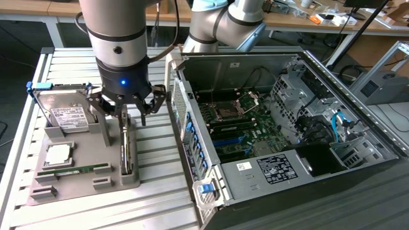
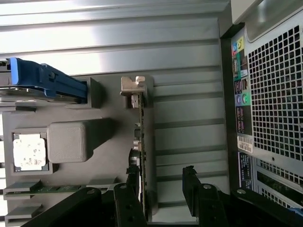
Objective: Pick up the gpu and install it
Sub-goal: 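Pick up the gpu and move the gpu toward the slot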
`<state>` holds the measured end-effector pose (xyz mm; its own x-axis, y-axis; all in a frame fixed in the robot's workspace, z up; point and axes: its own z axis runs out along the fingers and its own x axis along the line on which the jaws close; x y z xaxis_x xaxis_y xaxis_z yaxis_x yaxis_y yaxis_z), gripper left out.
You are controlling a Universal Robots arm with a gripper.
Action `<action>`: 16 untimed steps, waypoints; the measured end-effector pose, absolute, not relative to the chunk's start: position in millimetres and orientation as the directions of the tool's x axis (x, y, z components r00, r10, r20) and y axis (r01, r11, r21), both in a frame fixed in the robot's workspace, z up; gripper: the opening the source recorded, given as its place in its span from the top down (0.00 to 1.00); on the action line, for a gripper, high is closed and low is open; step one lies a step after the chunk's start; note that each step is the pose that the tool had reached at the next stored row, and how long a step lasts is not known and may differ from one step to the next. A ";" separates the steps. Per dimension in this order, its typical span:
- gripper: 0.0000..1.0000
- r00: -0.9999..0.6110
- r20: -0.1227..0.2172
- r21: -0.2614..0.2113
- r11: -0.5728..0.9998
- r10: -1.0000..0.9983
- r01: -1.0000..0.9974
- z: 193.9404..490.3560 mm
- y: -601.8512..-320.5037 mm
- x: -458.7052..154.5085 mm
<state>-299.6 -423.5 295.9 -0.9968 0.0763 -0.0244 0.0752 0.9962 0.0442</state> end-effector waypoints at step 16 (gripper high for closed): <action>0.50 -0.997 -0.024 0.044 0.996 0.076 0.075 270.6 -428.0 -318.1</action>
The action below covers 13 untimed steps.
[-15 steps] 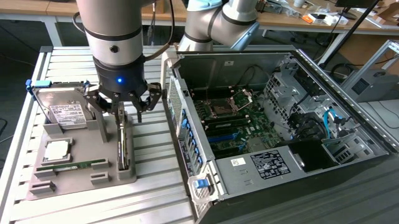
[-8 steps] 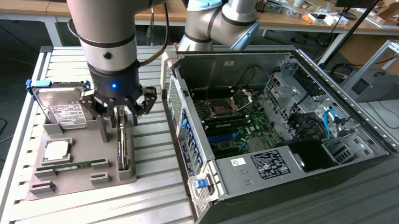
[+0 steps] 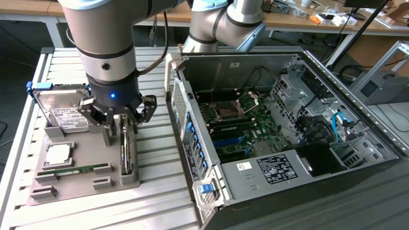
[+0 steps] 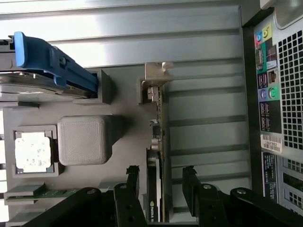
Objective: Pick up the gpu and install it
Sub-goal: 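Pick up the gpu and move the gpu toward the slot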
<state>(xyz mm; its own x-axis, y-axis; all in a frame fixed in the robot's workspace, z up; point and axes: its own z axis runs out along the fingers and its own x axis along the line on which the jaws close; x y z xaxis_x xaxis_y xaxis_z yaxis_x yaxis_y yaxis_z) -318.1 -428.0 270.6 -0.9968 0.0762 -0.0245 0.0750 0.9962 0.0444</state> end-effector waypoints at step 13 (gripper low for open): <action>0.50 -0.997 -0.023 0.044 0.996 0.076 0.075 245.2 -429.9 -319.4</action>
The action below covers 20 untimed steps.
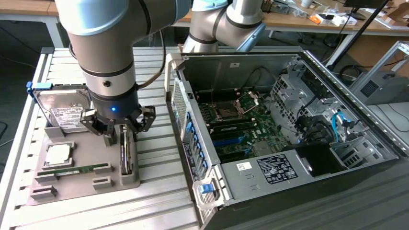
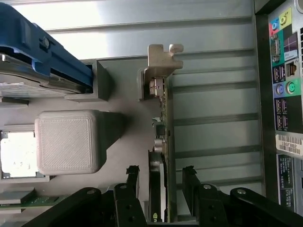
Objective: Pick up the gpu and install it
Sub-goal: 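Pick up the gpu and move the gpu toward the slot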
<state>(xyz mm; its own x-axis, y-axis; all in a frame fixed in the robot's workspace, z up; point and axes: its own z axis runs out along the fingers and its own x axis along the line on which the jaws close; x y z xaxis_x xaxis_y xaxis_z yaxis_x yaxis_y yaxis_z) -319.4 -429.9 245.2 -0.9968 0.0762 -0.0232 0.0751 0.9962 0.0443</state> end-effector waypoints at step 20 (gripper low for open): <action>0.73 -0.997 -0.023 0.044 0.996 0.076 0.075 242.7 -424.8 -319.4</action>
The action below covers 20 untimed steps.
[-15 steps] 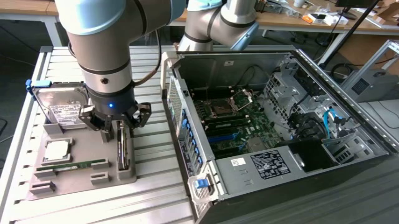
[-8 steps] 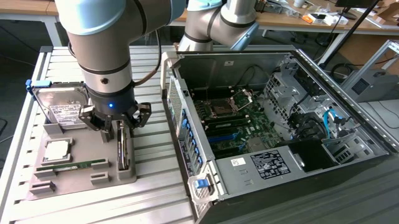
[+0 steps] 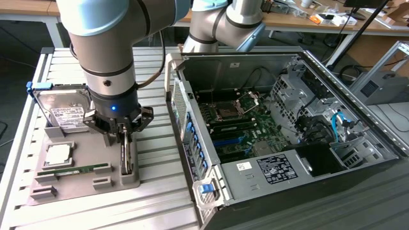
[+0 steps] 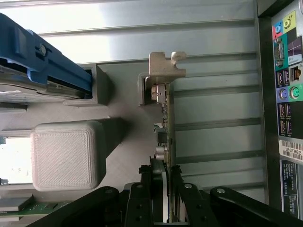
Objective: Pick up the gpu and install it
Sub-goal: 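Pick up the gpu and move the gpu toward the slot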
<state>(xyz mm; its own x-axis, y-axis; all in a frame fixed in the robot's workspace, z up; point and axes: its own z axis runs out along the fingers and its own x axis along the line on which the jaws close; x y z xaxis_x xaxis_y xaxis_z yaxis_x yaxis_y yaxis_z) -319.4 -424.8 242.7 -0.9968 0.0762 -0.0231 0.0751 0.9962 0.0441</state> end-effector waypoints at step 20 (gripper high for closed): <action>0.73 -0.997 -0.023 0.044 0.996 0.076 0.075 245.7 -424.8 -319.4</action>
<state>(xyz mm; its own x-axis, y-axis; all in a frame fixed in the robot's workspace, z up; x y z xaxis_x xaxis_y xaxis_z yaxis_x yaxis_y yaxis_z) -319.4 -424.8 245.7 -0.9968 0.0762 -0.0233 0.0752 0.9962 0.0443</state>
